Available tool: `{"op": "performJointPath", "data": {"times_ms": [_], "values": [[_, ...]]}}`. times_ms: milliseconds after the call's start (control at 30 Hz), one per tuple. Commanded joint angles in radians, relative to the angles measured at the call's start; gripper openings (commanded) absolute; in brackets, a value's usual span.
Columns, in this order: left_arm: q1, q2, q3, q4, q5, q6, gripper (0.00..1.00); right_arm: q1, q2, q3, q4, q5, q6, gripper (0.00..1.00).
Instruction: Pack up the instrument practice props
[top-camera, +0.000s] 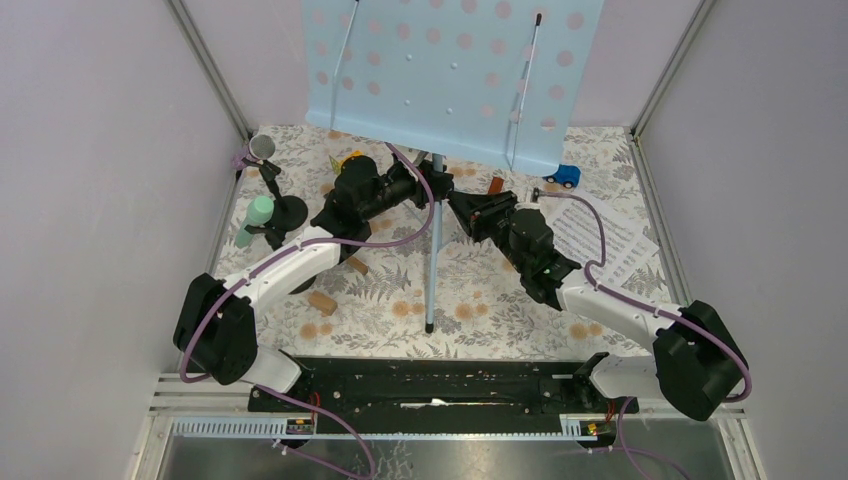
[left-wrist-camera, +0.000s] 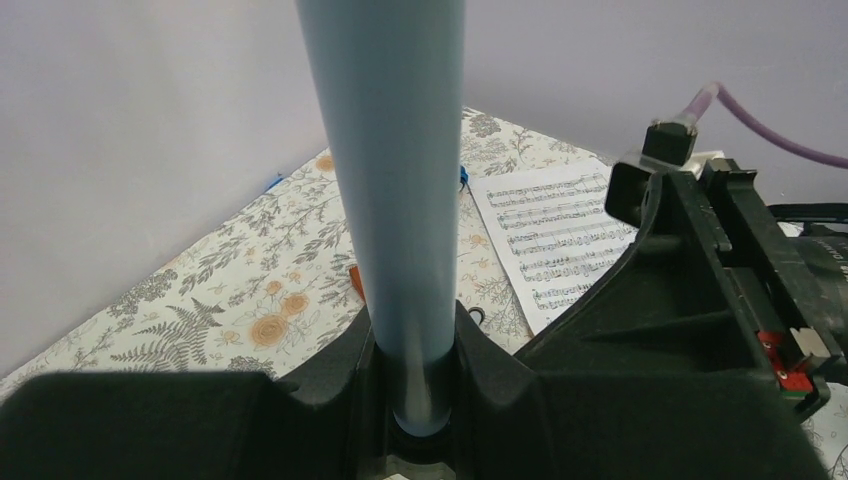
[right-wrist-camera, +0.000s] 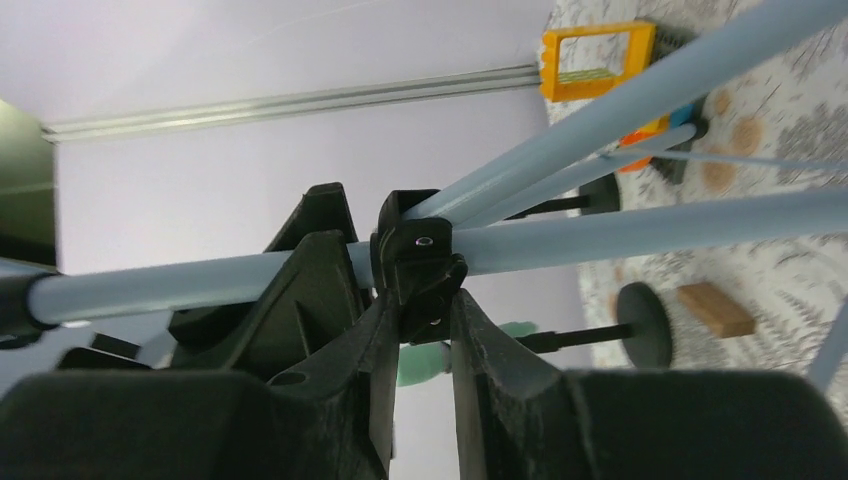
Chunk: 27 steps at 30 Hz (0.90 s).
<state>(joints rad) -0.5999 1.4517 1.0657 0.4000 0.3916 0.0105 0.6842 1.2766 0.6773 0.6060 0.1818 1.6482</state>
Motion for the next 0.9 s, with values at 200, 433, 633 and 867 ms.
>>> {"op": "performJointPath", "data": {"times_ms": [200,433,633,867], "values": [[-0.023,-0.013,-0.003,-0.104,0.061,0.040,0.00,-0.007,0.028,0.053,-0.027,0.026,-0.565,0.00],[-0.023,-0.004,0.001,-0.110,0.064,0.036,0.00,-0.008,0.092,0.021,0.167,-0.061,-0.903,0.00],[-0.023,-0.005,0.001,-0.105,0.064,0.035,0.00,-0.007,0.127,0.067,0.159,-0.172,-1.151,0.00],[-0.021,0.009,0.009,-0.108,0.064,0.031,0.00,-0.007,0.113,0.064,0.091,-0.206,-1.526,0.00]]}}
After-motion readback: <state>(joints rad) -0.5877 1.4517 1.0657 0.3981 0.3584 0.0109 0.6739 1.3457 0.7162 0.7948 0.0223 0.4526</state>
